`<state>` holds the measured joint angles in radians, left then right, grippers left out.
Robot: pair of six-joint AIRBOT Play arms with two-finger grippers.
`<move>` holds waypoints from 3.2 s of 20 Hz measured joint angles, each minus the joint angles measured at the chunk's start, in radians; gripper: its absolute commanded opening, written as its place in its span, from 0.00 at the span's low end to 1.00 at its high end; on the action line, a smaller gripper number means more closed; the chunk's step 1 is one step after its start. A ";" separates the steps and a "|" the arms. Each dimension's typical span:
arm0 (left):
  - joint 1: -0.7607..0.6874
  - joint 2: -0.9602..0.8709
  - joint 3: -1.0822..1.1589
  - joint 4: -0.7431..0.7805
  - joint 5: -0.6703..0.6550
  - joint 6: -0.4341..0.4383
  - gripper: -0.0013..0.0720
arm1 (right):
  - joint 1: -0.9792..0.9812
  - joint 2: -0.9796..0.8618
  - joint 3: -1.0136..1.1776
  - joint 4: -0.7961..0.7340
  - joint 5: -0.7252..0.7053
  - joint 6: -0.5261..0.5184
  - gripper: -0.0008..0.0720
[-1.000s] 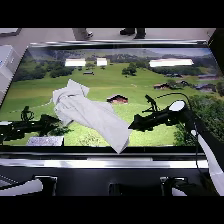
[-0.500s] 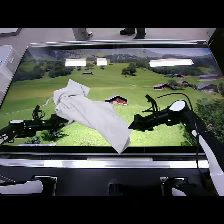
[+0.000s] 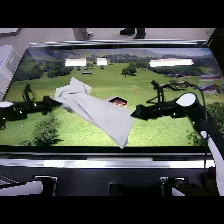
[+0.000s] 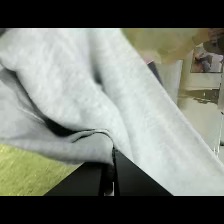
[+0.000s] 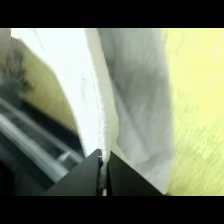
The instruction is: Fold the clothes and pants, and hang the long-sleeved shirts on hangers.
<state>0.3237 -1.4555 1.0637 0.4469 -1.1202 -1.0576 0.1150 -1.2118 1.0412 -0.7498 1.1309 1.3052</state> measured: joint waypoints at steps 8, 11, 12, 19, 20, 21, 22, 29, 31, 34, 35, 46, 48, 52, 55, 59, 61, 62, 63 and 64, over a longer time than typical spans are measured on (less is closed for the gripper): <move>-0.001 0.023 0.809 0.419 -0.073 -0.351 0.04 | 0.000 0.007 0.465 -0.330 -0.312 0.139 0.05; 0.003 0.090 1.003 0.478 -0.114 -0.420 0.04 | 0.000 0.012 0.645 -0.365 -0.291 0.155 0.05; 0.008 0.135 1.021 0.492 -0.135 -0.437 0.04 | 0.000 0.018 0.709 -0.373 -0.250 0.159 0.05; 0.042 0.529 0.967 0.621 -0.313 -0.598 0.04 | 0.000 0.192 0.945 -0.401 0.050 0.254 0.05; 0.044 0.555 0.962 0.638 -0.328 -0.610 0.04 | 0.000 0.210 0.953 -0.415 0.077 0.282 0.05; 0.045 0.567 0.957 0.652 -0.342 -0.621 0.04 | 0.000 0.216 0.959 -0.435 0.101 0.306 0.05; 0.046 0.569 0.948 0.659 -0.356 -0.622 0.04 | 0.000 0.210 0.963 -0.454 0.126 0.326 0.05; 0.021 0.349 0.616 0.671 -0.329 -0.541 0.04 | 0.000 -0.139 0.972 -0.489 0.244 0.373 0.05; 0.015 0.233 0.482 0.671 -0.232 -0.503 0.04 | 0.000 -0.292 0.972 -0.490 0.263 0.374 0.05; 0.011 0.019 0.377 0.642 -0.093 -0.437 0.05 | 0.000 -0.514 0.972 -0.497 0.256 0.363 0.05; 0.011 -0.049 0.369 0.626 -0.067 -0.417 0.05 | 0.000 -0.581 0.972 -0.500 0.243 0.355 0.05; 0.060 -0.319 0.593 0.549 -0.106 -0.379 0.75 | 0.000 -0.757 0.974 -0.594 0.130 0.333 0.60; 0.089 -0.286 0.626 0.550 -0.173 -0.397 0.75 | -0.001 -0.716 0.974 -0.616 0.141 0.303 0.60; 0.148 -0.175 0.595 0.581 -0.305 -0.423 0.75 | -0.043 -0.631 0.974 -0.612 0.174 0.253 0.60; 0.203 -0.026 0.400 0.587 -0.333 -0.418 0.75 | -0.129 -0.599 0.960 -0.502 0.288 0.200 0.60; 0.282 0.163 0.027 0.474 -0.301 -0.317 0.75 | -0.274 -0.552 0.822 -0.239 0.434 0.115 0.59; 0.299 0.211 -0.129 0.414 -0.274 -0.254 0.75 | -0.328 -0.499 0.702 -0.161 0.458 0.077 0.59; 0.304 0.224 -0.192 0.391 -0.260 -0.224 0.75 | -0.348 -0.465 0.637 -0.133 0.460 0.059 0.58; 0.307 0.234 -0.251 0.377 -0.244 -0.193 0.75 | -0.362 -0.432 0.579 -0.113 0.462 0.045 0.59; 0.311 0.241 -0.298 0.362 -0.222 -0.165 0.75 | -0.373 -0.397 0.523 -0.097 0.462 0.031 0.59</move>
<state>0.6342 -1.2148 0.7662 0.8089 -1.3422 -1.2228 -0.2581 -1.6085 1.5642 -0.8463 1.5929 1.3357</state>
